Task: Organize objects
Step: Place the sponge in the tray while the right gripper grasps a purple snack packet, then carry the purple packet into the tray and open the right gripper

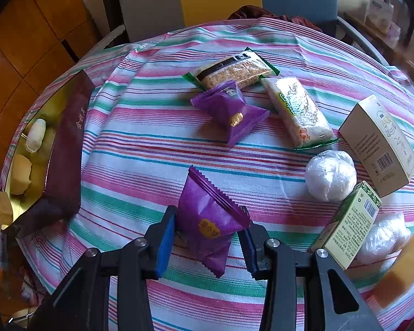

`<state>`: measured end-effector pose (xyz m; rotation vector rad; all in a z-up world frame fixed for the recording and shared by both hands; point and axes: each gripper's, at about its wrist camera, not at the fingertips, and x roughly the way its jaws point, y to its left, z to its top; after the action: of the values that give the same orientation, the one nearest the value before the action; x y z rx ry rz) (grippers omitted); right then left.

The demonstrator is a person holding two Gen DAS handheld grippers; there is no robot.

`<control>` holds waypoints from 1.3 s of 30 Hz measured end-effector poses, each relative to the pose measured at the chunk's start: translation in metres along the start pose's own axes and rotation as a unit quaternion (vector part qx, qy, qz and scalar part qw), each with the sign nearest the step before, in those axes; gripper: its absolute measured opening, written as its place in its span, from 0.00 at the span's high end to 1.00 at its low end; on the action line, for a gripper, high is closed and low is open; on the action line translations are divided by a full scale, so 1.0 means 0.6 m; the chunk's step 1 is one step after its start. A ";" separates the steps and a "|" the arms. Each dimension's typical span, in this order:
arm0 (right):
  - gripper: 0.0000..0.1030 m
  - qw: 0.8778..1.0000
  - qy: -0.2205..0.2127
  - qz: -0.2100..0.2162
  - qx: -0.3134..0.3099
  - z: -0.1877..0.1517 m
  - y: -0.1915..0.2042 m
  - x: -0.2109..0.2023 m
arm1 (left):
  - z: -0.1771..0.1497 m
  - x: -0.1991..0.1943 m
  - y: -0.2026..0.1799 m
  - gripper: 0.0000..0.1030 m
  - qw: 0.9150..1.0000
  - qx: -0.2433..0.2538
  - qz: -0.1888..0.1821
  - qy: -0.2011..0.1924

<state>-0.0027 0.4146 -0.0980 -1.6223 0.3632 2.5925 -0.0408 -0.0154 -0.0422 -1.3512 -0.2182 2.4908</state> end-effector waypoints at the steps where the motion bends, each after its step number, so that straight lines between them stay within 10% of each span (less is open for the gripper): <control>1: 0.58 1.000 0.000 0.000 0.000 0.000 0.000 0.000 | 0.000 0.006 0.001 0.43 1.000 -0.002 0.007 0.003; 39: 0.57 1.000 -0.008 -0.007 0.009 -0.002 0.004 0.002 | -0.010 -0.070 -0.035 0.32 0.992 0.045 0.089 -0.082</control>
<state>-0.0028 0.4116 -0.0992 -1.5908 0.3725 2.5826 -0.0105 -0.0097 -0.0065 -1.1783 -0.0186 2.7257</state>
